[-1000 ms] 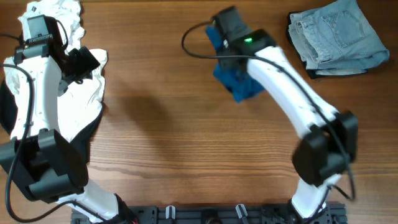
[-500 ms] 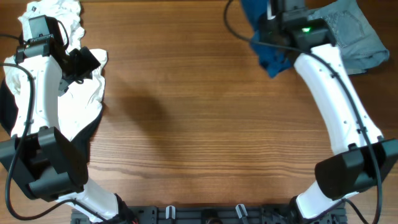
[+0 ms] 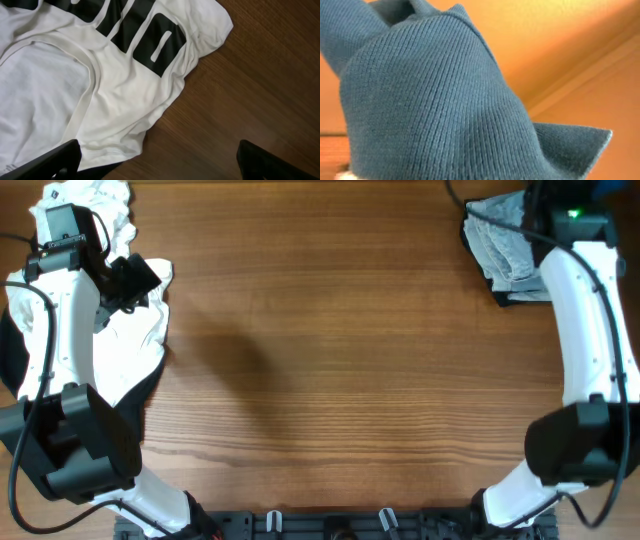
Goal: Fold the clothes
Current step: 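Carry the teal bundle with the right gripper onto the jeans at top right, then lower the teal bundle onto the jeans and open the right gripper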
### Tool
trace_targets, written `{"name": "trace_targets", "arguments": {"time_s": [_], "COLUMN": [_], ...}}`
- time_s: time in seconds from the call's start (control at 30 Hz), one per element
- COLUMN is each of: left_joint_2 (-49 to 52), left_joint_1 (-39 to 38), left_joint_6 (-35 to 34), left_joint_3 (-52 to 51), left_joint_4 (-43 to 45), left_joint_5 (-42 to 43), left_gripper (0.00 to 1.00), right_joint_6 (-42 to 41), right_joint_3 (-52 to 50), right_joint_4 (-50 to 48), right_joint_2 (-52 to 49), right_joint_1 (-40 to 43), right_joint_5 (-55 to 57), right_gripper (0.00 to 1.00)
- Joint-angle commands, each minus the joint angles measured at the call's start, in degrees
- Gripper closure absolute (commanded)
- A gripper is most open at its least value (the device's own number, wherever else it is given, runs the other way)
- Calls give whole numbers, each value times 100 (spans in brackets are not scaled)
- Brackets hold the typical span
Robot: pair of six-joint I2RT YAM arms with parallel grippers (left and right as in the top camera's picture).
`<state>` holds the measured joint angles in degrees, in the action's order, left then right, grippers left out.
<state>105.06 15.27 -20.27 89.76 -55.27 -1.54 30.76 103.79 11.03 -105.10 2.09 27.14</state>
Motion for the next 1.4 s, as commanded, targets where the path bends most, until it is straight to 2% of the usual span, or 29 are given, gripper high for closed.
{"name": "trace_targets", "arguments": {"time_s": [0.0, 0.13, 0.4, 0.53, 0.67, 0.77, 0.87, 0.93, 1.0, 1.07, 1.13, 1.17, 1.23, 1.37], "left_joint_2": [66, 66, 66, 66, 66, 66, 68, 66, 66, 70, 72, 72, 72, 72], "left_joint_1": [0, 0, -4, -4, -2, -4, -4, -4, -4, -4, -4, -4, -4, -4], "left_joint_6": [31, 31, -37, -39, -103, -103, -103, -103, -122, -122, -125, -122, -122, -122], "left_joint_3": [46, 46, 46, 46, 46, 46, 46, 46, 46, 46, 46, 46, 46, 46], "left_joint_4": [-9, -2, 177, 332, 365, 341, 345, 367, 367, 404, 457, 479, 496, 487], "left_joint_5": [70, 70, 179, 374, 369, 372, 372, 372, 391, 409, 413, 420, 481, 498], "left_gripper": [0, 0, 0, 0, 0, 0, 0, 0, 0, 0, 0, 0, 0, 0], "right_joint_6": [1023, 1027, 1132, 1106, 968, 706, 564, 446, -9, -542, -868, -1025, -1373, -1895], "right_joint_3": [160, 160, 160, 157, 157, 157, 157, 157, 157, 160, 160, 160, 160, 162], "right_joint_4": [-632, -1062, -1051, -651, -426, 173, 1019, 1574, 1963, 2249, 2385, 2424, 2444, 2396], "right_joint_2": [-673, -1128, -1810, -1829, -1829, -1829, -1829, -1829, -1821, -1801, -1784, -1764, -1652, -1246], "right_joint_1": [413, 802, 1309, 1333, 1185, 988, 804, 680, 568, 435, 304, 240, 129, 138], "right_joint_5": [160, 35, -225, -767, -835, -1134, -1620, -2094, -2549, -2927, -3049, -3042, -3042, -3042], "right_gripper": [96, 96, 96, 96, 96, 95, 77, 73, 73, 64, 13, 8, 1, 0]}}
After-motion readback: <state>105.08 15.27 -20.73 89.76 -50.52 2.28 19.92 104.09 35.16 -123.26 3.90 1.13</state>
